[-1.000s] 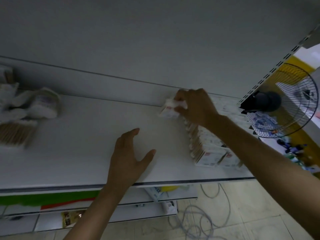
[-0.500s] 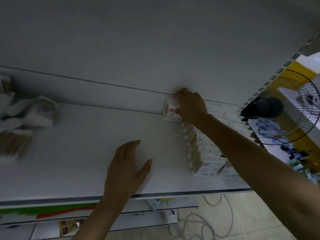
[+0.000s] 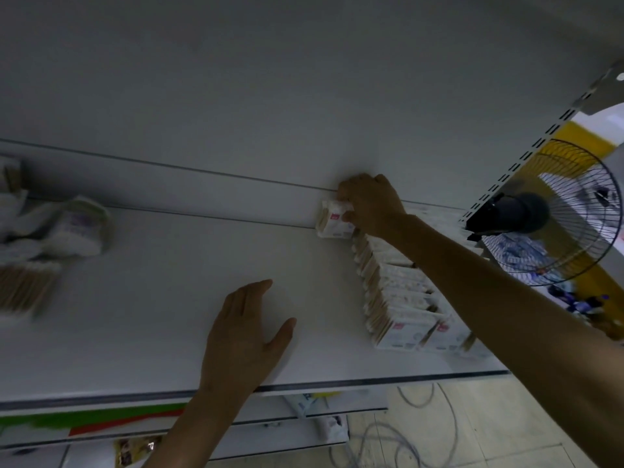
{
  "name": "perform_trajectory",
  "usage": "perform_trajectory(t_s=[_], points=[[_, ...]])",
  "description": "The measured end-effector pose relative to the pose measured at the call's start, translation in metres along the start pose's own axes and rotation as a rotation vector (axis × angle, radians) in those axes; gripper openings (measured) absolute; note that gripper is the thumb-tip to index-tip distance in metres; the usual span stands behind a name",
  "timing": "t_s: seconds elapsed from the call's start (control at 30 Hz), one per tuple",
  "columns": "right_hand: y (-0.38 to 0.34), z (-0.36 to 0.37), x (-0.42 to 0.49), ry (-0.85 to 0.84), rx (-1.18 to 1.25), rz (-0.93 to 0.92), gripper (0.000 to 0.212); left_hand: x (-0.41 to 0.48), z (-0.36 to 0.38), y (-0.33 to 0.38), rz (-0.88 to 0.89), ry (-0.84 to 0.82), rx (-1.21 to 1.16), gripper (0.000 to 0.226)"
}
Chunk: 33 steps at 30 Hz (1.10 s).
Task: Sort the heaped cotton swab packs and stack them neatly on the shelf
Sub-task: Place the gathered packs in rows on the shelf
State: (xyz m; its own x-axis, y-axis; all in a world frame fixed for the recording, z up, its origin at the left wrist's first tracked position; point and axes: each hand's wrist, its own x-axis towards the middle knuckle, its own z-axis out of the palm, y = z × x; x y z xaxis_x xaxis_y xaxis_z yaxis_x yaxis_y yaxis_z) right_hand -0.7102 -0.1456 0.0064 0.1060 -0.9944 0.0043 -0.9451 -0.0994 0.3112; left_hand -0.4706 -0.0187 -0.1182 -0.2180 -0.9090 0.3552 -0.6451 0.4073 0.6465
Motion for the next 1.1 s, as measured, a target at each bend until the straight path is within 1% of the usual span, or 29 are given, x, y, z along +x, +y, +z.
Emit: perform_trajectory(t_s=[0.1, 0.27, 0.33, 0.4, 0.5, 0.57, 0.63, 0.7, 0.77, 0.9, 0.97, 1.1], points=[[-0.009, 0.009, -0.001, 0.013, -0.092, 0.019, 0.044, 0.001, -0.001, 0.0, -0.011, -0.011, -0.017, 0.065], [-0.008, 0.001, -0.008, -0.001, -0.07, 0.011, 0.05, 0.0, 0.0, -0.003, -0.019, -0.03, -0.014, 0.065], [-0.005, -0.003, -0.012, -0.002, -0.042, -0.001, 0.051, 0.001, 0.0, -0.003, -0.04, -0.051, -0.017, 0.069], [-0.002, -0.004, -0.017, 0.029, -0.027, 0.006, 0.046, 0.001, -0.001, -0.002, -0.059, -0.072, -0.028, 0.075], [0.002, 0.001, -0.017, 0.069, -0.058, 0.035, 0.032, 0.0, 0.0, -0.002, -0.051, -0.069, -0.022, 0.075], [0.002, 0.001, -0.017, 0.052, -0.042, 0.065, 0.033, 0.001, 0.001, -0.001, -0.044, -0.067, -0.007, 0.073], [0.001, -0.002, -0.021, 0.06, 0.006, 0.087, 0.038, 0.002, 0.002, -0.001, -0.033, -0.054, 0.018, 0.069], [0.0, -0.007, -0.034, 0.12, 0.078, 0.091, 0.043, 0.002, 0.002, -0.001, -0.022, -0.051, 0.027, 0.069], [-0.002, -0.013, -0.055, 0.162, 0.165, 0.078, 0.052, 0.001, 0.0, 0.0, -0.017, -0.057, 0.021, 0.077], [-0.009, -0.024, -0.101, 0.142, 0.225, -0.02, 0.08, 0.001, -0.004, 0.004, -0.013, -0.042, 0.018, 0.09], [-0.016, -0.03, -0.118, 0.137, 0.252, -0.08, 0.086, -0.001, -0.01, 0.006, -0.004, -0.01, 0.097, 0.092], [-0.039, -0.041, -0.136, 0.128, 0.304, -0.195, 0.087, -0.011, -0.043, 0.016, 0.039, 0.046, 0.363, 0.088]])
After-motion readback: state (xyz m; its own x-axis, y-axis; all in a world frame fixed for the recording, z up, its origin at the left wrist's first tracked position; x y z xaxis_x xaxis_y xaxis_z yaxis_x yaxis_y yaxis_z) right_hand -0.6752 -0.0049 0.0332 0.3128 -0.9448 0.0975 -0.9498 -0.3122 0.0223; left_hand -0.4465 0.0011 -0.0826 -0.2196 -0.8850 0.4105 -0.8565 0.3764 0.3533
